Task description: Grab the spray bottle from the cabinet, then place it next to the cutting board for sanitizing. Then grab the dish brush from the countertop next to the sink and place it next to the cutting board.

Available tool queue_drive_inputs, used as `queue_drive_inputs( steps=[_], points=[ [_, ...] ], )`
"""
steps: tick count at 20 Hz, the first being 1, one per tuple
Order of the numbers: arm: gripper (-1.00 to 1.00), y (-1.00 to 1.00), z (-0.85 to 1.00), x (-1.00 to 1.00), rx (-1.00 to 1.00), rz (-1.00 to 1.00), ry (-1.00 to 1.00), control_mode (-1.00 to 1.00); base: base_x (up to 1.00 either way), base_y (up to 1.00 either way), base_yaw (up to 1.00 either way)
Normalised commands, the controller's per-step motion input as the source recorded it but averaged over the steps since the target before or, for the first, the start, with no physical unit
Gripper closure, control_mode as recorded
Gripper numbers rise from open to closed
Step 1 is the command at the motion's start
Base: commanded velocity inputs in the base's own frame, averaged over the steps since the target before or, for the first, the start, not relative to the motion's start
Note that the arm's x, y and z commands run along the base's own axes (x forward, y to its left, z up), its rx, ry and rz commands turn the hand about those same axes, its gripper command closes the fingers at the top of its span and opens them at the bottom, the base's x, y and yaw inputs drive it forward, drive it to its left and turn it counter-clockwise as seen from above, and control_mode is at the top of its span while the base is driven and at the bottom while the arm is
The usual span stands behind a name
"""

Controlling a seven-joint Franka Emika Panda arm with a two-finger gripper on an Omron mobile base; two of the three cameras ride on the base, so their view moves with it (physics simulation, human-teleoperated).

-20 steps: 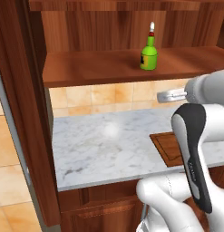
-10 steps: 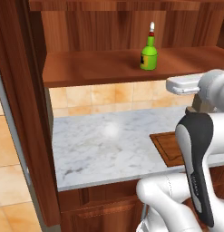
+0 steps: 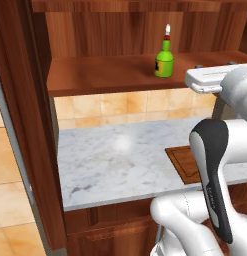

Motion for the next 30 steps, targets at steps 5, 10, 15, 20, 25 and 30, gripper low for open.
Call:
queue_drive_inputs(
  steps=[5, 10, 15, 20, 25, 30],
  points=[
    [-1.0, -0.01, 0.08, 0.26, 0.0, 0.0, 0.06, -1.0, 0.0, 0.0, 0.0],
    [-1.0, -0.1, 0.0, 0.43, 0.0, 0.0, 0.04, -1.0, 0.0, 0.0, 0.0],
    [-1.0, -0.14, 0.0, 0.41, 0.0, 0.0, 0.0, -1.0, 0.0, 0.0, 0.0],
    [-1.0, -0.03, 0.0, 0.38, 0.0, 0.0, 0.0, -1.0, 0.0, 0.0, 0.0],
    [-1.0, 0.0, 0.0, 0.45, 0.0, 0.0, 0.0, -1.0, 0.0, 0.0, 0.0],
    [-1.0, 0.0, 0.0, 0.55, 0.0, 0.0, 0.0, -1.0, 0.0, 0.0, 0.0]
  ],
)
